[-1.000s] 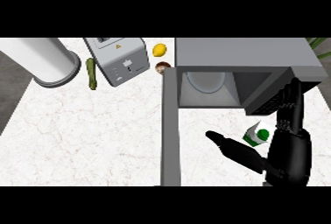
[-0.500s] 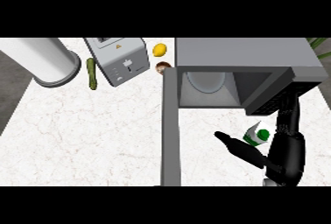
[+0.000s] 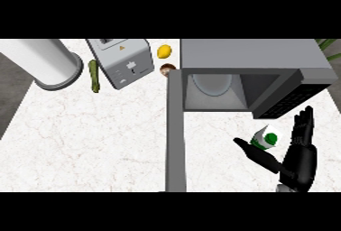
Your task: Pick up the milk, place it into the microwave and close the microwave
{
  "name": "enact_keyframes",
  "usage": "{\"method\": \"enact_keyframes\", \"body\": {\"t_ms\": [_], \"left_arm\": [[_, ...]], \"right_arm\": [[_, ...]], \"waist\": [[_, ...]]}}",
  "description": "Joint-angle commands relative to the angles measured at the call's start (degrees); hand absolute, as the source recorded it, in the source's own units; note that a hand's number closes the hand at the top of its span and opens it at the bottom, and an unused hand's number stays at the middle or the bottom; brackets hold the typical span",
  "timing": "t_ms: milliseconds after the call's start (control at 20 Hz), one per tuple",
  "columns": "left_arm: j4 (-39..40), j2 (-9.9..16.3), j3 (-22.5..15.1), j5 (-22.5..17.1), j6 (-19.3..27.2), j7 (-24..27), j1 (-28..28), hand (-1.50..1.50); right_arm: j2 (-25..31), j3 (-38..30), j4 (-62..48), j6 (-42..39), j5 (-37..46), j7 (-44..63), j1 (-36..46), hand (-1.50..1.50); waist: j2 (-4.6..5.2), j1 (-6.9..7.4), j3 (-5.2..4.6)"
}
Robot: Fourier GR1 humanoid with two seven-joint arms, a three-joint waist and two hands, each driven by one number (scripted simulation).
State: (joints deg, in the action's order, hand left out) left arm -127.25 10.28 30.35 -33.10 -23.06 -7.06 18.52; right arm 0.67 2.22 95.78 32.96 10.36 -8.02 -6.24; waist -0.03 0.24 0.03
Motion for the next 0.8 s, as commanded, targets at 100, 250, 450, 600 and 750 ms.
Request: {"method": "enact_keyframes", "body": {"t_ms": [100,250,450,600,750], "left_arm": [[0.3,0.3,3.3,-2.6,-2.1,-1.0,-0.1,-1.50],[-0.4,0.7,2.9,-3.6,0.9,-3.8,-2.4,-1.50],[2.2,-2.1,3.9,-0.9,-4.5,0.0,-0.7,-1.50],[-1.5,-2.3,4.2,-2.4,-3.5,-3.1,-0.2,-1.50],[0.3,-4.5,3.1,1.8,-5.1,-0.8,-1.4,-1.50]], "right_arm": [[1.1,-6.1,-7.9,-3.0,-6.9,-9.8,-1.5,-1.50],[0.0,-8.4,-15.1,-5.3,-10.7,-19.2,-1.5,-1.50],[2.6,-10.7,-19.1,-8.6,-12.0,-18.2,1.3,-1.50],[-0.6,-8.8,-22.9,-7.2,-12.0,-24.5,-1.1,-1.50],[2.7,-13.0,-28.3,-12.0,-14.4,-27.8,1.8,-1.50]], "waist": [[-0.01,-0.03,-0.01],[0.03,-0.12,0.03],[0.00,0.02,-0.02],[0.00,0.00,-0.01],[0.03,-0.07,-0.01]]}}
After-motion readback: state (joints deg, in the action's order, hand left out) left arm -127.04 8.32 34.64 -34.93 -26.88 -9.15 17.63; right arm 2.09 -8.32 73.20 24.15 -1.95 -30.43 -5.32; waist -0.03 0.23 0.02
